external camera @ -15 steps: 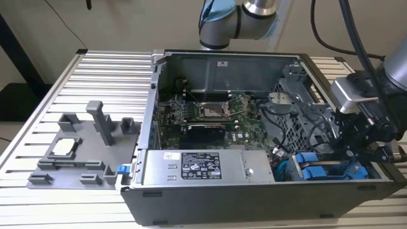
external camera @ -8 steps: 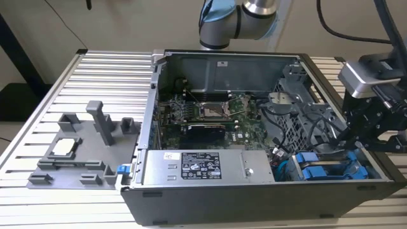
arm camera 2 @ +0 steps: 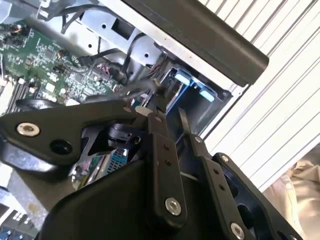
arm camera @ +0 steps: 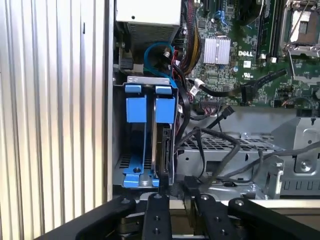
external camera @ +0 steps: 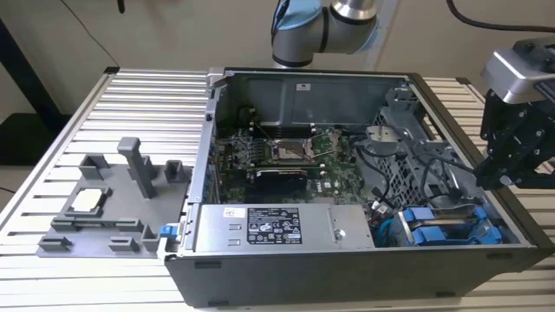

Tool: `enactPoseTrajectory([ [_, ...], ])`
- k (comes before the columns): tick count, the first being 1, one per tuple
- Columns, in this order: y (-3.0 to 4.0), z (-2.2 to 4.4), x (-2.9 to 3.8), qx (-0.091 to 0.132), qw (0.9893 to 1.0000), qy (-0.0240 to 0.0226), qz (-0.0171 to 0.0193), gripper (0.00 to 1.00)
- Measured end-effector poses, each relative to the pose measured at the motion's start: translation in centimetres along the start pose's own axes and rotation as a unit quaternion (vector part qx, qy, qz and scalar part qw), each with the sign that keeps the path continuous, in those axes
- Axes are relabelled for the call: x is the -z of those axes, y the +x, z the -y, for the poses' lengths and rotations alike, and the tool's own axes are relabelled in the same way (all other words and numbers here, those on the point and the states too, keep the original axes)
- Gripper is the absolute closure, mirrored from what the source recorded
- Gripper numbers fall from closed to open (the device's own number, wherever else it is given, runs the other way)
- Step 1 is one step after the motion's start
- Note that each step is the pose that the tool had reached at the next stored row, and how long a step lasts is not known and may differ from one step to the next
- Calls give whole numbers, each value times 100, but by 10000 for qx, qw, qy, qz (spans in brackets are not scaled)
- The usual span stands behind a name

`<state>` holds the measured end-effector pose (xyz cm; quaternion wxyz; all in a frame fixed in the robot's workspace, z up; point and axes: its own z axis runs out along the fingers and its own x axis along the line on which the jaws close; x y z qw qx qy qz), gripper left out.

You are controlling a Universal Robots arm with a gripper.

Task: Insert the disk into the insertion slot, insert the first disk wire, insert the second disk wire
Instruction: 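Insert the first disk wire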

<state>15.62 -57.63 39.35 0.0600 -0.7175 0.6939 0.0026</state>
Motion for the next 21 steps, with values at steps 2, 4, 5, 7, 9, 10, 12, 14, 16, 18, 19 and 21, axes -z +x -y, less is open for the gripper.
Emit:
enactPoseTrajectory([
  [2, -2, -1, -13, 19, 10000, 9, 1, 73],
  [4, -2, -1, -25, 138, 9999, 26, 14, 73],
  [5, -2, -2, -28, 202, 9998, 28, 31, 73],
  [7, -2, -2, -32, 313, 9995, 28, 80, 73],
  [9, -5, -1, -2, 367, 9993, 23, 89, 73],
  [10, -9, 1, 19, 379, 9992, 22, 92, 73],
  [12, -19, 4, 54, 400, 9992, 20, 93, 73],
  [14, -34, 3, 51, 430, 9990, 87, 96, 73],
  [16, -53, 2, 47, 463, 9987, 175, 103, 73],
  [18, -64, -2, 40, 493, 9984, 256, 109, 73],
  [19, -64, -13, 27, 503, 9983, 290, 110, 73],
  [21, -65, -38, -1, 523, 9980, 330, 107, 73],
])
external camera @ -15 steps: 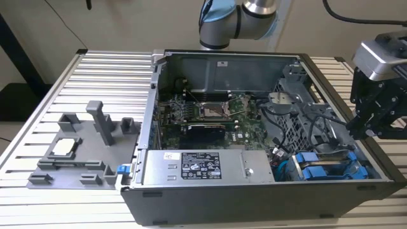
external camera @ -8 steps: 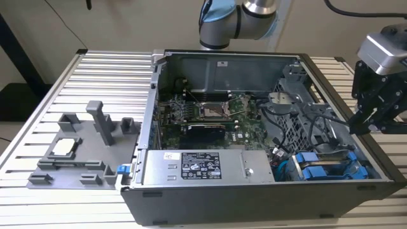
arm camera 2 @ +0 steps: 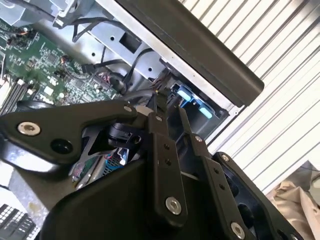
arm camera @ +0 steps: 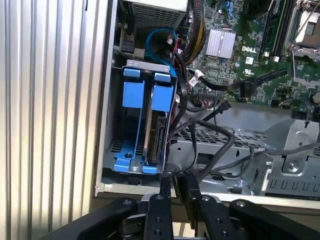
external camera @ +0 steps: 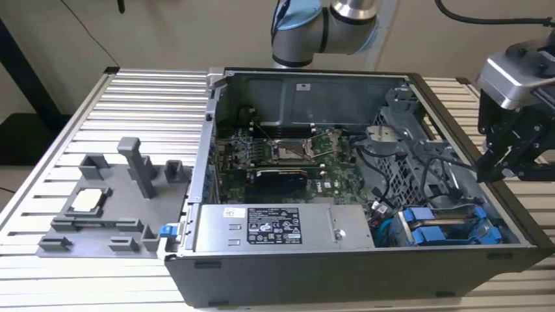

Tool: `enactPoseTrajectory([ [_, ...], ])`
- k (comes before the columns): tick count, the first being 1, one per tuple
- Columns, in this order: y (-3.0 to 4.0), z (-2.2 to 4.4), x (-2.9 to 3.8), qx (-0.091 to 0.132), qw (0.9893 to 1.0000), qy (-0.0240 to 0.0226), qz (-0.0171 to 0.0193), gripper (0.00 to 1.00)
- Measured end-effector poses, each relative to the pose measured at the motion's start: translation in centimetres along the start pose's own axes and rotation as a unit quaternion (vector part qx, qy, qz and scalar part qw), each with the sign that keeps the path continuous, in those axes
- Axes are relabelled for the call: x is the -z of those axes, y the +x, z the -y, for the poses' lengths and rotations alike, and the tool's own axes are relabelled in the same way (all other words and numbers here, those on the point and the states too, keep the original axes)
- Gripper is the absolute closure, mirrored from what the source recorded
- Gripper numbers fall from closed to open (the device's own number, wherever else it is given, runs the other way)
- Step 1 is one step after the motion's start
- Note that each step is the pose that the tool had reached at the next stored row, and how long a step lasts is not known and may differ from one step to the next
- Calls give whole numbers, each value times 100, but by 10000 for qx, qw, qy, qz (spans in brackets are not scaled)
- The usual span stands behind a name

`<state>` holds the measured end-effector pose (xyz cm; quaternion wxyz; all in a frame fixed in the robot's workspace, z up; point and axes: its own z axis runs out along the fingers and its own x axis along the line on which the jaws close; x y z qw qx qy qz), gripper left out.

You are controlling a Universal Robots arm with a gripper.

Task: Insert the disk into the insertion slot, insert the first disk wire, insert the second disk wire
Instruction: 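Insert the first disk wire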

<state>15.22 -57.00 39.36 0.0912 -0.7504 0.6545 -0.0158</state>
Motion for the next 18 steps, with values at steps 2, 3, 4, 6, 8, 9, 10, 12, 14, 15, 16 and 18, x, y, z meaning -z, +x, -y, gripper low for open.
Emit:
enactPoseTrajectory([
  [2, -7, -19, -27, 23, 10000, 39, -4, 73],
  [3, -10, -24, -41, 33, 10000, 61, -4, 73],
  [4, -18, -28, -53, 49, 10000, 86, -6, 73],
  [6, -33, -28, -68, 128, 9998, 125, 1, 73],
  [8, -33, -28, -70, 249, 9996, 135, 34, 73],
  [9, -34, -29, -70, 307, 9994, 134, 65, 73],
  [10, -34, -29, -67, 354, 9992, 132, 91, 73],
  [12, -34, -28, -64, 429, 9988, 142, 174, 73],
  [14, -34, -29, -69, 447, 9986, 199, 199, 73],
  [15, -34, -28, -69, 449, 9986, 199, 197, 73],
  [16, -34, -28, -69, 450, 9986, 199, 194, 73],
  [18, -33, -28, -69, 450, 9986, 199, 192, 73],
])
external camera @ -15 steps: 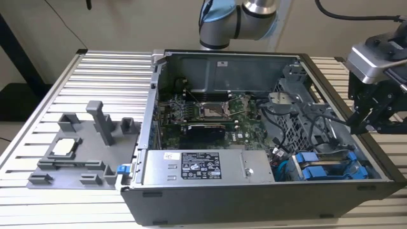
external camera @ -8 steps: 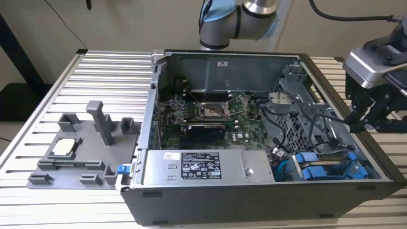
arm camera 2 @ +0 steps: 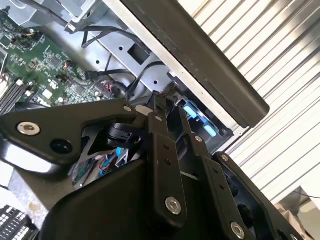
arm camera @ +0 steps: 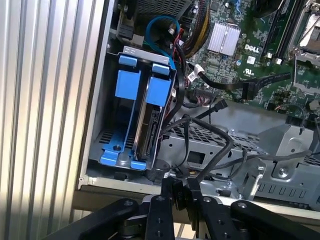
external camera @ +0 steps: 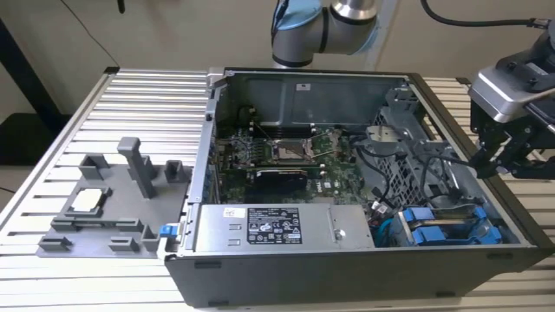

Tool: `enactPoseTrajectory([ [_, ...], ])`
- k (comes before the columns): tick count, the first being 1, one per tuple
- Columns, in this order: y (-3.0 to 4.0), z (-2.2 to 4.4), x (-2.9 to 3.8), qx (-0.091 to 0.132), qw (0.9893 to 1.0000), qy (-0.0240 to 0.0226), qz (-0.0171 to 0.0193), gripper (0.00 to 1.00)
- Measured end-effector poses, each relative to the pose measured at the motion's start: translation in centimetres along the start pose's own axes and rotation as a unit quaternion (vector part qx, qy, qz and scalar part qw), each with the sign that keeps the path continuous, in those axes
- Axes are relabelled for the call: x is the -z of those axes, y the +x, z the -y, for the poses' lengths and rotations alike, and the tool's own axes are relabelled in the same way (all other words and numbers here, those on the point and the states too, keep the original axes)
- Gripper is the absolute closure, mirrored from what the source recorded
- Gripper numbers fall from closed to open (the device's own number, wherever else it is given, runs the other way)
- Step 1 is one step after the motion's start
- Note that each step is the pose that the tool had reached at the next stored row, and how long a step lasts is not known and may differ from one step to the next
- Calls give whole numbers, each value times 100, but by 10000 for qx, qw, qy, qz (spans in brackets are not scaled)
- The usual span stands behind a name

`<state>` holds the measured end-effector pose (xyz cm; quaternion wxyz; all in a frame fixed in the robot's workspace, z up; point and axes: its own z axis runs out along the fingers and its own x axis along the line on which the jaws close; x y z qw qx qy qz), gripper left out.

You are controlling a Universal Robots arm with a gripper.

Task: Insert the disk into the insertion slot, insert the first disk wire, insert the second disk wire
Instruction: 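Insert the first disk wire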

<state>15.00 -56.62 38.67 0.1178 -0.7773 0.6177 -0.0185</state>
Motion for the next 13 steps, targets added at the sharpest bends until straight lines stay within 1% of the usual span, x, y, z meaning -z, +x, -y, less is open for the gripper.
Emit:
enactPoseTrajectory([
  [3, -3, 0, -1, 2, 10000, -3, -11, 73],
  [4, -5, 1, -1, 3, 10000, -4, -17, 76],
  [5, -10, 2, -1, 5, 10000, -7, -29, 80],
  [7, -12, 2, -2, 7, 10000, -10, -40, 80],
  [13, -13, 2, -3, 8, 10000, -12, -47, 80],
])
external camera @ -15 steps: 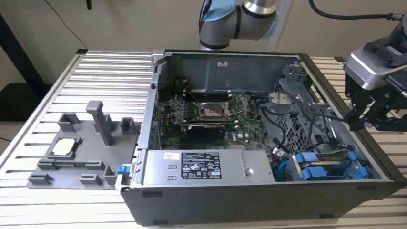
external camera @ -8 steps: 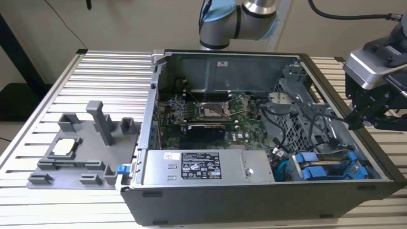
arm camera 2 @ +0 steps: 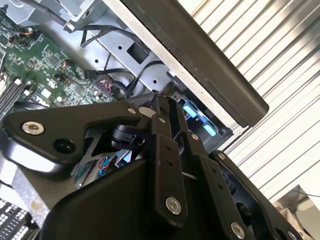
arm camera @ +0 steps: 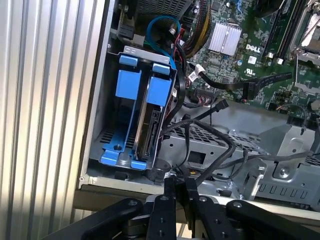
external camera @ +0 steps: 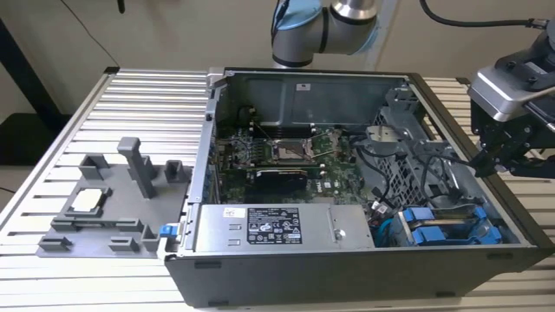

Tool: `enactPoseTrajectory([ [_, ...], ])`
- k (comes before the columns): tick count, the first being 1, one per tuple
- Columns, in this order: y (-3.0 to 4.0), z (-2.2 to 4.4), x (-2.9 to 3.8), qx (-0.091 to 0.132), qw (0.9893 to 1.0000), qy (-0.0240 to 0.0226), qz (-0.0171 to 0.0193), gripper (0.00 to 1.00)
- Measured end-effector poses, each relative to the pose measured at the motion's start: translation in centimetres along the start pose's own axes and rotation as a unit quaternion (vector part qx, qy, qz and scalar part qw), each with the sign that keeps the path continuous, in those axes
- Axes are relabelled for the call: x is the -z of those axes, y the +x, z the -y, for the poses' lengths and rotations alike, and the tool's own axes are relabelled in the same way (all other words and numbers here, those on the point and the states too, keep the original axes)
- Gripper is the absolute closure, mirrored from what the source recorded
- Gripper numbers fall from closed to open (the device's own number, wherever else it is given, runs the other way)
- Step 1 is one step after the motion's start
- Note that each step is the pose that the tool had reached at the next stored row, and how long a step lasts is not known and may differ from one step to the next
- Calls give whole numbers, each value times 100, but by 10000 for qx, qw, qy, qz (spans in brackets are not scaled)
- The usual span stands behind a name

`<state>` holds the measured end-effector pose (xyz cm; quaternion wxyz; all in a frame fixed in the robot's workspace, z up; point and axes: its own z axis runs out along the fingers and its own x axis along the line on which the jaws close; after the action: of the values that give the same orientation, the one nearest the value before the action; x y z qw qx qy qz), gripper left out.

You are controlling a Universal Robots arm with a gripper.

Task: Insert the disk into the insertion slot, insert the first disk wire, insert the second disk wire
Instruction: 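Insert the first disk wire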

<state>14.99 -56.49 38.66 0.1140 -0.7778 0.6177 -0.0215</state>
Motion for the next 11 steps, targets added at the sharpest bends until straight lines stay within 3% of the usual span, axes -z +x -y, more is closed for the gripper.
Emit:
enactPoseTrajectory([
  [4, -2, 0, 1, 1, 10000, -3, -7, 80],
  [6, -7, 4, 16, 5, 10000, -12, -41, 80],
  [11, -22, 30, 153, 8, 10000, -13, -46, 80],
])
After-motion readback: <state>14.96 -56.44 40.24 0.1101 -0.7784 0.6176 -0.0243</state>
